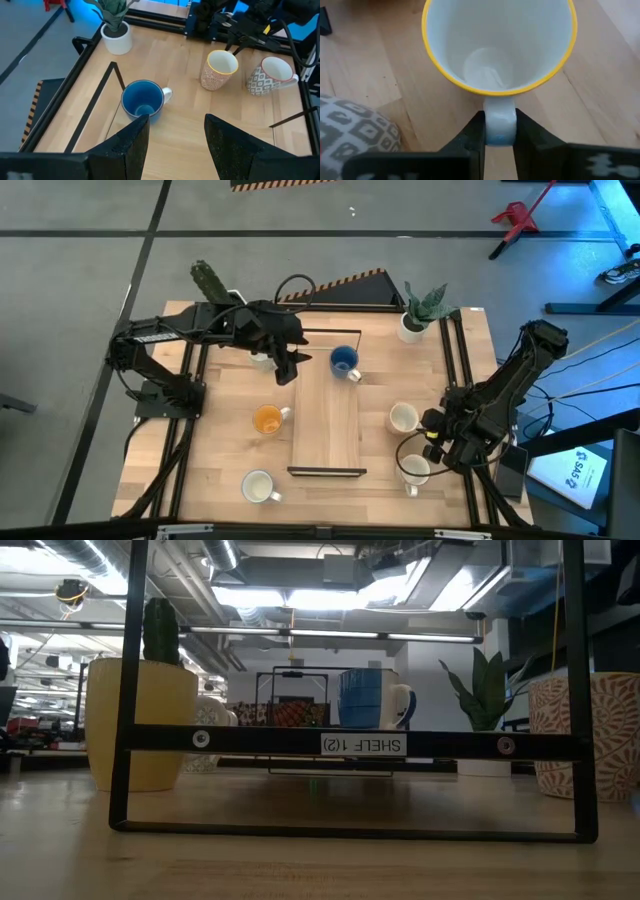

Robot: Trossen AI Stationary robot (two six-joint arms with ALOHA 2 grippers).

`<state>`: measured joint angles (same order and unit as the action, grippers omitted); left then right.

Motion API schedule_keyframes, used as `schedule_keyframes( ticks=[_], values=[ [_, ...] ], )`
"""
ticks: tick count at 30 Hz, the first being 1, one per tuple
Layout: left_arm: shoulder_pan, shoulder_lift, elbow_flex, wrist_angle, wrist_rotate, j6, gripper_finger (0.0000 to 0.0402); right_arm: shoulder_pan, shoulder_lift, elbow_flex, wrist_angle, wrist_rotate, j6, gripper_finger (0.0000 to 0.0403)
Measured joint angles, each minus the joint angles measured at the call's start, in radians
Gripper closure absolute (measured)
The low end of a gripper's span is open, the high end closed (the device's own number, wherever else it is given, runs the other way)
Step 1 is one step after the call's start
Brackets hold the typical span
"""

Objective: Place coffee mugs
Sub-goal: Put the orange and white mug on the shelf

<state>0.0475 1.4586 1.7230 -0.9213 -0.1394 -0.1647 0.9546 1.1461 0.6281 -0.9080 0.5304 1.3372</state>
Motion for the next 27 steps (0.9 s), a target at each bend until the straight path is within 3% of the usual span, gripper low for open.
schedule_keyframes(
  ticks=[5,10,19,27],
  values=[
    [0.000,0.000,0.000,0.011,0.000,0.033,0.0216,0.000,0.000,0.000,0.015,-0.001,-0.003,0.0357],
    [0.006,0.027,0.000,0.078,0.064,0.224,0.0216,-0.003,0.000,0.002,0.038,0.000,-0.003,0.0357],
    [0.057,0.152,0.000,0.132,0.313,0.509,0.0216,-0.106,-0.008,0.065,0.036,0.000,-0.155,0.0357],
    [0.049,0.251,0.000,0.176,0.326,0.881,0.0216,-0.205,-0.010,0.095,0.045,-0.029,-0.272,0.0357]
  ],
)
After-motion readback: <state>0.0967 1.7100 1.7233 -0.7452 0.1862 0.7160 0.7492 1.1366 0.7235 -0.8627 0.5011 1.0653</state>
